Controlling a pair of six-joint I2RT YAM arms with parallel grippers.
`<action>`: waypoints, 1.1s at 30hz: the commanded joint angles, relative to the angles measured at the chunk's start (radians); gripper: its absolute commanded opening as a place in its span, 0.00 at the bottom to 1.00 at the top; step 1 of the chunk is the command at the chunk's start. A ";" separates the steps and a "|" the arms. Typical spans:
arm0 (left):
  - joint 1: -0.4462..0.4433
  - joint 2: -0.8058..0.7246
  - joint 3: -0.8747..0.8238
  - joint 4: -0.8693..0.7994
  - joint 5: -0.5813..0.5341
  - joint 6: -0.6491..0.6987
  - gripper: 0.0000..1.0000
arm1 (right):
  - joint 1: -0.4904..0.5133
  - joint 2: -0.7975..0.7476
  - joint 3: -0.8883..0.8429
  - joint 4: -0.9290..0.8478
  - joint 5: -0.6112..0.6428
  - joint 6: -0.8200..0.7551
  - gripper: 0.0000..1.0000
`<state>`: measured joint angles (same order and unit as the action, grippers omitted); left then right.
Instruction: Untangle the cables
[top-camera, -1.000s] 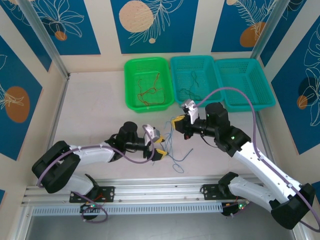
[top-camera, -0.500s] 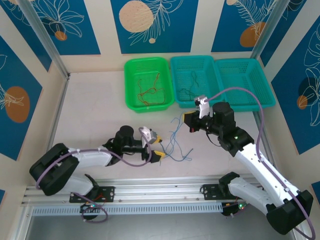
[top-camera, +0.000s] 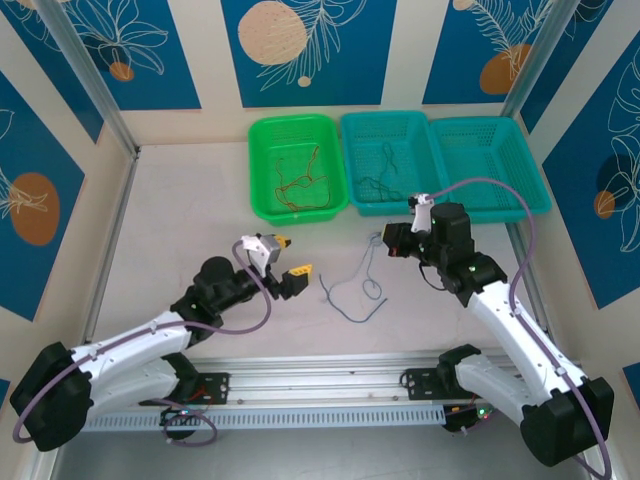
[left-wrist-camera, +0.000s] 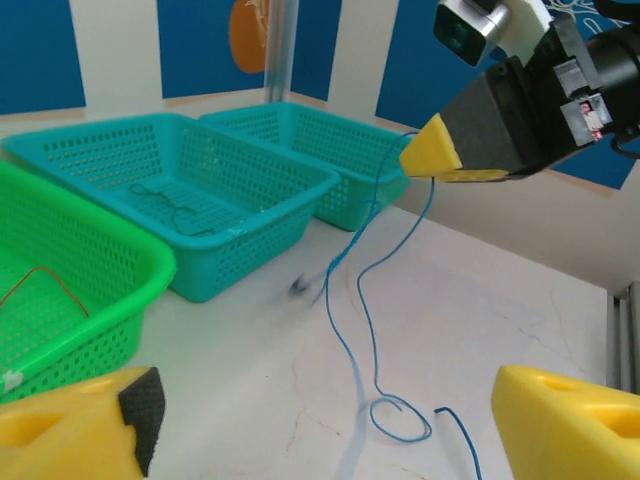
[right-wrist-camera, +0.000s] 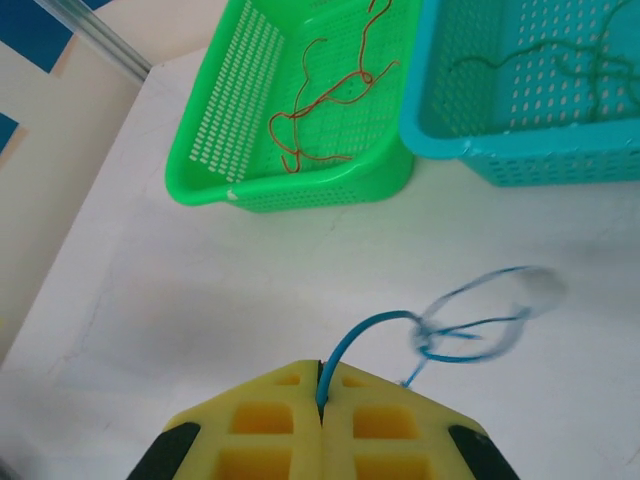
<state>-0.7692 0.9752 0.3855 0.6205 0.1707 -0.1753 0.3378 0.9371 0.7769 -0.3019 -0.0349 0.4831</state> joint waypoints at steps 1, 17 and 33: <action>0.003 0.017 -0.006 0.031 0.032 -0.055 0.80 | -0.006 0.021 0.008 0.028 -0.085 0.059 0.00; -0.027 0.516 0.203 0.067 0.292 0.069 0.77 | 0.015 0.020 0.100 0.076 -0.315 0.173 0.00; -0.026 0.770 0.329 0.150 0.219 0.000 0.00 | 0.020 -0.031 0.112 -0.019 -0.198 0.144 0.00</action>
<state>-0.7879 1.7748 0.7193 0.7296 0.4129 -0.1741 0.3626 0.9253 0.8631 -0.2718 -0.2909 0.6430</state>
